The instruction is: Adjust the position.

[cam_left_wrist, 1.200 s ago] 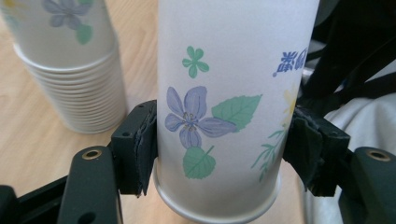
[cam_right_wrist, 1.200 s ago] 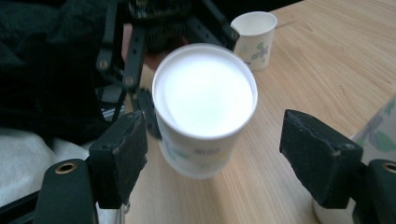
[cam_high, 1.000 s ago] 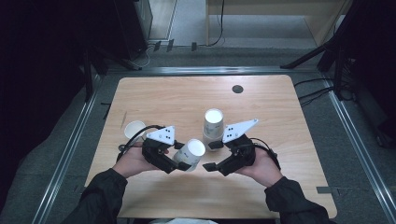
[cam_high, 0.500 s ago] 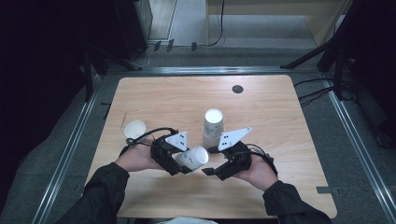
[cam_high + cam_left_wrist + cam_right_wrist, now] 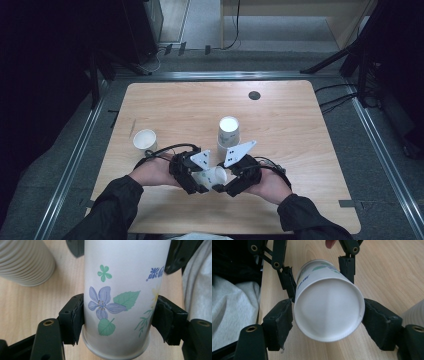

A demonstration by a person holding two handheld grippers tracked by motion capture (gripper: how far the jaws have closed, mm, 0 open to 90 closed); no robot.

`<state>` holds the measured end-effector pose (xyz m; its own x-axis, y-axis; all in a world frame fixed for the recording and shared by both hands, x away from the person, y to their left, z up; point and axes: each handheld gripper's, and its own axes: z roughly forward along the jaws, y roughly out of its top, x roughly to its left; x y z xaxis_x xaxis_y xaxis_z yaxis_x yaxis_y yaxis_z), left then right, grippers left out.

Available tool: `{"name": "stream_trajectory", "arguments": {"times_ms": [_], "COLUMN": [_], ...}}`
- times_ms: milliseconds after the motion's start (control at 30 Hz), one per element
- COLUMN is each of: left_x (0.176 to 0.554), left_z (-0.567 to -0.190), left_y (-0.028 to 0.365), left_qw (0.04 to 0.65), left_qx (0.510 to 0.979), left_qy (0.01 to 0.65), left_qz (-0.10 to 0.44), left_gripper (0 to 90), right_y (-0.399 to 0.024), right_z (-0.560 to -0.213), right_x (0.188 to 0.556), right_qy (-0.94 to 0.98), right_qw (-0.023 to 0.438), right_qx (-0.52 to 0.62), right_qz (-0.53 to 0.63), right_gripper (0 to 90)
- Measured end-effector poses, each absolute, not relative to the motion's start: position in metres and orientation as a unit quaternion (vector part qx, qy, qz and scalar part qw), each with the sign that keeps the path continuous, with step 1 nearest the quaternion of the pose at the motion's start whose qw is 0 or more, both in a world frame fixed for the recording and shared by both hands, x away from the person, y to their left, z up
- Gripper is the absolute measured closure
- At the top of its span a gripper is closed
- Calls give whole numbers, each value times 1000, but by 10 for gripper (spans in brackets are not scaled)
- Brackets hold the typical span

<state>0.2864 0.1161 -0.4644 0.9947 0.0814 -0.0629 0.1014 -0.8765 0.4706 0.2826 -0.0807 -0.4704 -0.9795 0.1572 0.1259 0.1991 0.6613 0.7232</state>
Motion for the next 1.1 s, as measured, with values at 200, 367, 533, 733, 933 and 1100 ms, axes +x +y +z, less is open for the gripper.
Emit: {"name": "stream_trajectory", "arguments": {"times_ms": [200,367,533,733,933,1100], "left_x": [286,286,287,293,293,289], "left_z": [-466,-467,-463,-454,-445,-441], "left_y": [114,114,120,134,147,156], "left_qw": [242,241,274,319,363,393], "left_qx": [969,969,960,944,925,911], "left_qy": [44,40,52,85,110,128], "left_qz": [-21,-27,-19,-14,-6,-9], "left_gripper": [311,308,148,104,101,101], "right_y": [-78,-78,-81,-91,-100,-102], "right_z": [-472,-472,-467,-461,-452,-445], "right_x": [282,282,283,287,290,291], "right_qy": [-917,-919,-917,-908,-894,-887], "right_qw": [25,42,36,28,26,23], "right_qx": [-86,-91,-93,-102,-108,-104], "right_qz": [-390,-382,-386,-405,-435,-448], "right_gripper": [344,357,356,355,355,355]}}
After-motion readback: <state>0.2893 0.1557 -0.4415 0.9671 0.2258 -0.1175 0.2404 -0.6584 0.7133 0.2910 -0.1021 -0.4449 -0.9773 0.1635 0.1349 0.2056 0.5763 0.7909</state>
